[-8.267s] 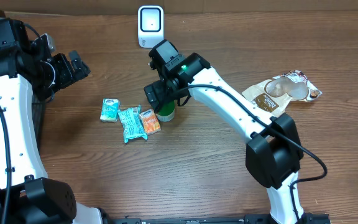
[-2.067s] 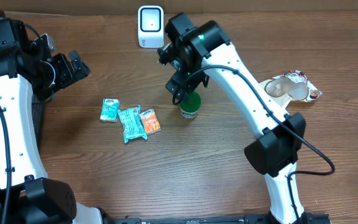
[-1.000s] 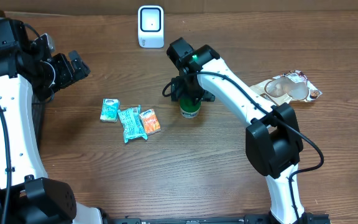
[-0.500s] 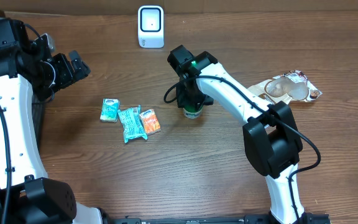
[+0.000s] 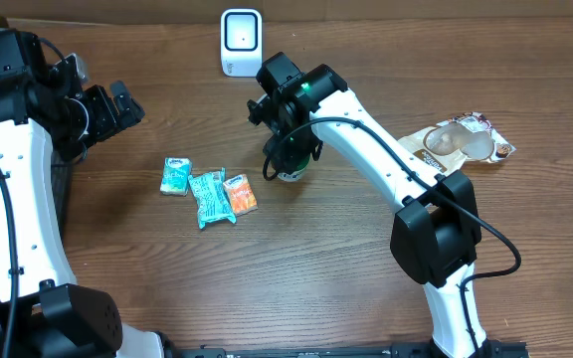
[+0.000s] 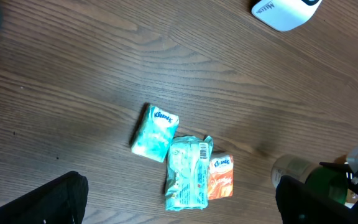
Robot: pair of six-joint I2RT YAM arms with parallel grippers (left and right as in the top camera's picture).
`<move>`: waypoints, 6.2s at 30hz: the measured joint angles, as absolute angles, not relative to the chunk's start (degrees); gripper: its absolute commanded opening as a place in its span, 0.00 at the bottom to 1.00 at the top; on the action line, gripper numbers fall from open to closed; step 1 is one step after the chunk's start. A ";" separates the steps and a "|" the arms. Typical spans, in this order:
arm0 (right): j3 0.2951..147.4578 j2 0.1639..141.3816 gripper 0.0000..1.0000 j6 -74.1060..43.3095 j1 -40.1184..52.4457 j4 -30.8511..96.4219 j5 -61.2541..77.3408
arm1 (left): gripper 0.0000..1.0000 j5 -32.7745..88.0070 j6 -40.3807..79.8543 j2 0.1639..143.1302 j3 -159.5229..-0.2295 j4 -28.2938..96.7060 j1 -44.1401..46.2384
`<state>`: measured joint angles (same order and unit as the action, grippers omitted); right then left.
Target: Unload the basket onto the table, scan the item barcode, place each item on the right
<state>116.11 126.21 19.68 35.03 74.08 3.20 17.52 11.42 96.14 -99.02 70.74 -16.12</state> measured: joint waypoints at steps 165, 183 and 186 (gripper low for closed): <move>140.99 125.84 0.33 30.72 22.20 88.27 48.21 | 1.00 17.52 11.42 96.14 -99.02 70.70 -16.12; 140.25 131.83 0.33 27.16 27.88 42.57 -4.16 | 1.00 17.50 11.42 96.14 -99.02 70.61 -16.12; 140.22 135.33 0.33 33.12 27.90 35.35 -7.66 | 1.00 17.52 11.42 96.14 -99.02 70.65 -16.12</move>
<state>140.22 135.33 33.12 27.90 35.35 -7.66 17.52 11.42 96.14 -99.02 70.65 -16.12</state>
